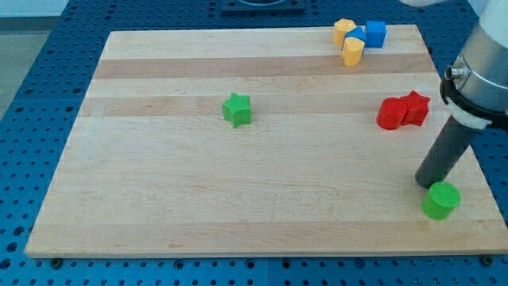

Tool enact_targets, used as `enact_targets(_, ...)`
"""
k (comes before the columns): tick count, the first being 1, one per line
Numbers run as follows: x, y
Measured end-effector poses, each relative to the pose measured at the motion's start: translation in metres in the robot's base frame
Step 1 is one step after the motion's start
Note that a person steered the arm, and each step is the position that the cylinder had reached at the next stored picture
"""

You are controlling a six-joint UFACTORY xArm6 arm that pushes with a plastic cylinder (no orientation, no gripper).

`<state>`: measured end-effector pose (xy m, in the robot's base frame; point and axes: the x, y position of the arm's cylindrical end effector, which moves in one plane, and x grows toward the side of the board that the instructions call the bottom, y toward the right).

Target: Move the green star close to the green circle

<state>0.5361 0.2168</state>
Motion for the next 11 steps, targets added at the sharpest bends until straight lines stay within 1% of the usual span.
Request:
enact_targets(2,0.001,0.000)
enact_targets(3,0.001,-0.030)
enact_targets(4,-0.006,-0.099)
enact_targets(5,-0.047,-0.166)
enact_targets(6,-0.049,-0.265)
enact_targets(7,-0.090,-0.323)
enact_targets(8,-0.157,-0.322)
enact_targets(9,-0.162,-0.267)
enact_targets(10,-0.116,-0.255)
enact_targets(11,-0.111,-0.260)
